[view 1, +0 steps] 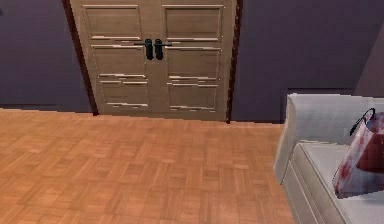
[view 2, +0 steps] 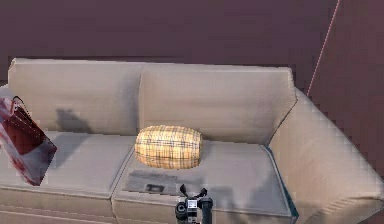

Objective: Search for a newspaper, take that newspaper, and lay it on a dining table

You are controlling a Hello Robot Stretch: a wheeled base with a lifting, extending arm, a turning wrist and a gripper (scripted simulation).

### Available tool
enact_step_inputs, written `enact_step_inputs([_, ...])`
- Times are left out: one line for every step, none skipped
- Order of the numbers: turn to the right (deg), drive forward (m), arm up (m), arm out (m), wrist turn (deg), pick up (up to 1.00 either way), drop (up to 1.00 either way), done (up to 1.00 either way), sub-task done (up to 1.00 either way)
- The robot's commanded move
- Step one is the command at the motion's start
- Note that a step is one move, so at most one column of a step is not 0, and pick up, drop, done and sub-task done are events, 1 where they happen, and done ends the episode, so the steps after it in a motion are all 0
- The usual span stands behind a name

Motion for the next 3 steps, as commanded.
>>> enact_step_inputs([0.0,0.0,0.48,0.0,0.0,0.0,0.0,0.0,0.0])
enact_step_inputs([0.0,0.0,0.0,0.0,-45.0,0.0,0.0,0.0,0.0])
enact_step_inputs([0.0,0.0,0.0,0.0,-45.0,0.0,0.0,0.0,0.0])
